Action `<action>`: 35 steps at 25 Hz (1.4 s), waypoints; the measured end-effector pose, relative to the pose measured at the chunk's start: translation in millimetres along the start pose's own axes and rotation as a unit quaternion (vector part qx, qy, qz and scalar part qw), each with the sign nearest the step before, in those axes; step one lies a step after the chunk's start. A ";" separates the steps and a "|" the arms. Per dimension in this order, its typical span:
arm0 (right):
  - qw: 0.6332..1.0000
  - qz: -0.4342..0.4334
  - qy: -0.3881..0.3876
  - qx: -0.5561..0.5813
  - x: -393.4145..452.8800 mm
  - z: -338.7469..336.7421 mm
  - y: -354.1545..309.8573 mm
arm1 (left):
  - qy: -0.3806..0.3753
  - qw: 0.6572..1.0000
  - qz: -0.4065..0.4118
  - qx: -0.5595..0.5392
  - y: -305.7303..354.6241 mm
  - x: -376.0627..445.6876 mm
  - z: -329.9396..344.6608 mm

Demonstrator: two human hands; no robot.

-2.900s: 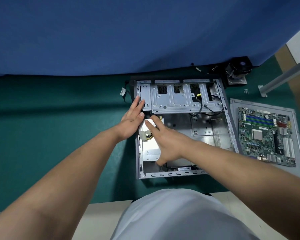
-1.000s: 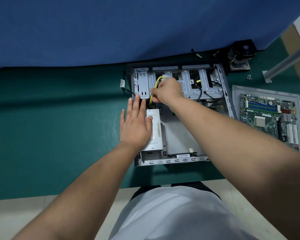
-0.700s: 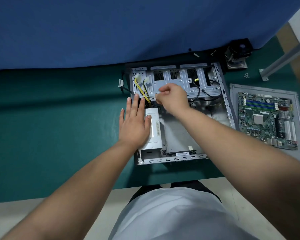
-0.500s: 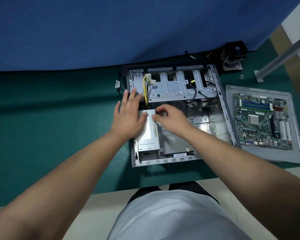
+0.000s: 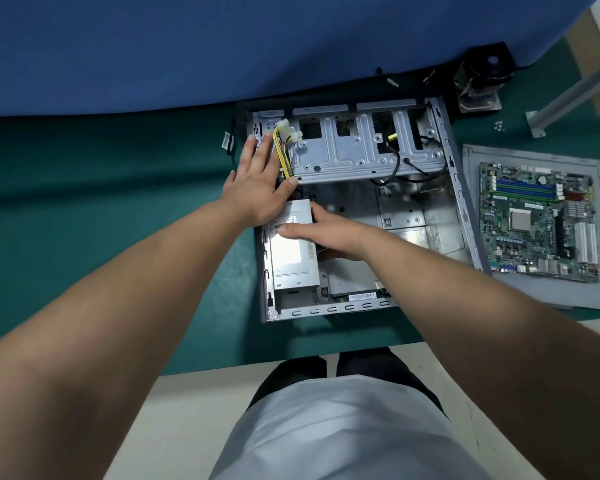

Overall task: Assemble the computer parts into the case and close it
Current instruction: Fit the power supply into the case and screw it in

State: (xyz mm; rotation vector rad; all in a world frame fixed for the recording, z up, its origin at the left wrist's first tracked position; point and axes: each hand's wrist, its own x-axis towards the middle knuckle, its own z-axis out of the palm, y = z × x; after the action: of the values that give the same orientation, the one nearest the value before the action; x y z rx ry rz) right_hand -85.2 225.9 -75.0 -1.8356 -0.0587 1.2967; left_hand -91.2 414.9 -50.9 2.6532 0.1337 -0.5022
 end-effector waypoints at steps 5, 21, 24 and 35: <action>0.997 -0.034 0.058 -0.034 -1.1 7.3 11.0 | 0.004 1.000 -0.003 0.001 4.2 -1.7 0.3; 1.000 -0.017 -0.015 -0.015 -0.7 17.3 25.6 | -0.001 1.000 -0.003 -0.005 5.4 -2.0 1.0; 0.998 -0.035 -0.020 -0.050 -3.6 12.9 21.9 | 0.001 1.000 -0.001 -0.005 5.9 -2.0 0.6; 0.998 -0.033 -0.031 -0.053 -10.4 13.8 24.2 | 0.002 1.000 -0.005 0.013 4.6 -1.4 1.3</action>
State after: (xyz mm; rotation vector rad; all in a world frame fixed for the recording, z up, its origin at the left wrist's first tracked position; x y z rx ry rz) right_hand -110.8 214.1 -84.4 -1.8661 -0.2246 1.3268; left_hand -92.1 410.2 -49.6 2.6800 0.1424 -0.5065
